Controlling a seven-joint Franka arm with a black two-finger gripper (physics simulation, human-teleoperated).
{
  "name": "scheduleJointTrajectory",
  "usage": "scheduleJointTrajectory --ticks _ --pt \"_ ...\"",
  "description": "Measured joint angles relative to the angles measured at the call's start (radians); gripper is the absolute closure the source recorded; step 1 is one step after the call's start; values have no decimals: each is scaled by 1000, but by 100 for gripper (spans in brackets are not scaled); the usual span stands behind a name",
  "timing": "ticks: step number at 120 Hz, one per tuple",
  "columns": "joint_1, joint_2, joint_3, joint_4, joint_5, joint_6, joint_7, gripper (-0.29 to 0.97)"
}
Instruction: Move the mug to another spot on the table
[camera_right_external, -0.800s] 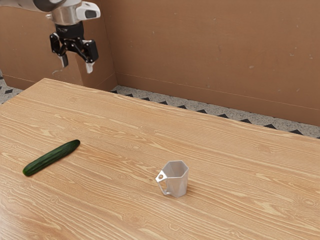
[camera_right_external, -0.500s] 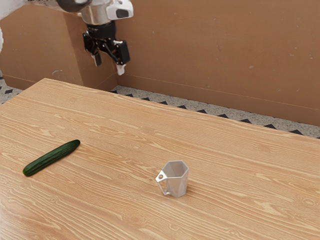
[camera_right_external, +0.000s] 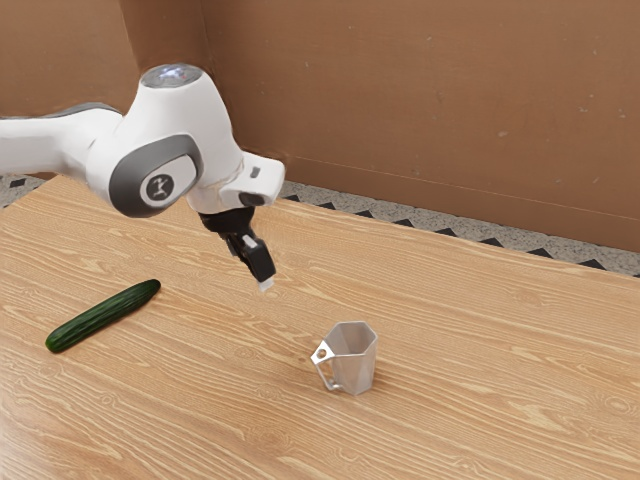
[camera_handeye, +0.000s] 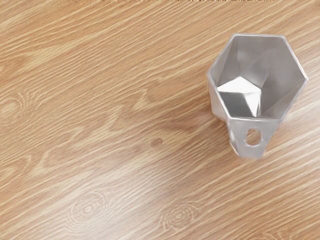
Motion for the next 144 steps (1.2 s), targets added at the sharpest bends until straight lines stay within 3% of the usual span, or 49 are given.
scheduleJointTrajectory --ticks 25,53,90,144 --pt "-2 37 7 -229 -126 404 82 0" --pt "-34 119 7 -326 -168 637 168 0" --pt "-97 230 5 -340 -178 807 263 0" --pt "-110 346 1 -281 -299 875 337 0"
